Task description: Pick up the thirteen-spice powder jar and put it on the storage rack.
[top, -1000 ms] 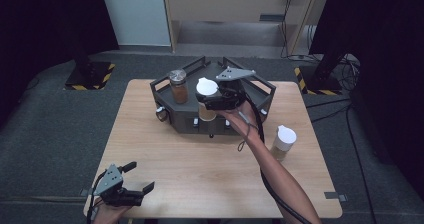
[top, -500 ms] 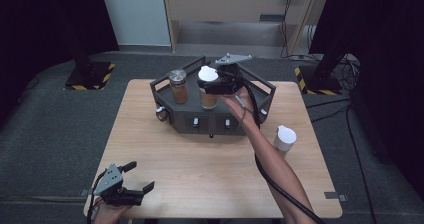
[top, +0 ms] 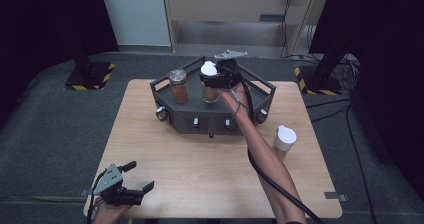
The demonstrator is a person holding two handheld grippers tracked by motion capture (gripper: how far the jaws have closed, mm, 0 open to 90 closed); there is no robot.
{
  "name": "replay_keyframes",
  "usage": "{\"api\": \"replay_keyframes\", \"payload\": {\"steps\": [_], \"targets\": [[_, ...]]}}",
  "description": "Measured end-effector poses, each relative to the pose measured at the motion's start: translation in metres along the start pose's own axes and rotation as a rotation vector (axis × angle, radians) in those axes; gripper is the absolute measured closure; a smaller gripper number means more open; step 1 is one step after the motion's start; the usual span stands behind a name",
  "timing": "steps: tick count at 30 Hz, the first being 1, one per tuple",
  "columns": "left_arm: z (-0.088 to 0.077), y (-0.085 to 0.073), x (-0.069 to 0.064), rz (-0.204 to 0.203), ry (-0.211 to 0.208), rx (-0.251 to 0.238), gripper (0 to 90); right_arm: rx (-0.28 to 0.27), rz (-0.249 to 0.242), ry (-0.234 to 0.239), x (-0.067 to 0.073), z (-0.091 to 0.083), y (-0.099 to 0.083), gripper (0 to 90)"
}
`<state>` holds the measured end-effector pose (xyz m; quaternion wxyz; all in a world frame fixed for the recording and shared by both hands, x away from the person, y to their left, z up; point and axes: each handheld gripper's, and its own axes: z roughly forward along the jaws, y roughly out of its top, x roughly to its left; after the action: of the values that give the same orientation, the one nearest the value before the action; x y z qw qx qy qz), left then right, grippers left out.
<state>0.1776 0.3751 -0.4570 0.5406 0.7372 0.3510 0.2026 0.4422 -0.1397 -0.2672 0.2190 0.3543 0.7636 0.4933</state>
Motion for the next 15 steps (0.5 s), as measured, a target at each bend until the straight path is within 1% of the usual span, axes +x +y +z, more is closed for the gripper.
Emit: {"api": "replay_keyframes", "payload": {"steps": [4, 9, 15], "targets": [[0.000, 0.000, 0.000, -0.001, 0.000, 0.000, 0.1, 0.000, 0.015, -0.014, 0.000, 0.005, -0.005, 30.9], [0.000, 0.000, 0.000, 0.000, 0.000, -0.001, 0.1, 0.003, 0.008, -0.025, 0.003, 0.009, -0.008, 30.9], [0.000, 0.000, 0.000, -0.001, -0.001, -0.002, 0.1, 0.006, 0.013, -0.029, 0.004, 0.013, -0.010, 30.9]]}}
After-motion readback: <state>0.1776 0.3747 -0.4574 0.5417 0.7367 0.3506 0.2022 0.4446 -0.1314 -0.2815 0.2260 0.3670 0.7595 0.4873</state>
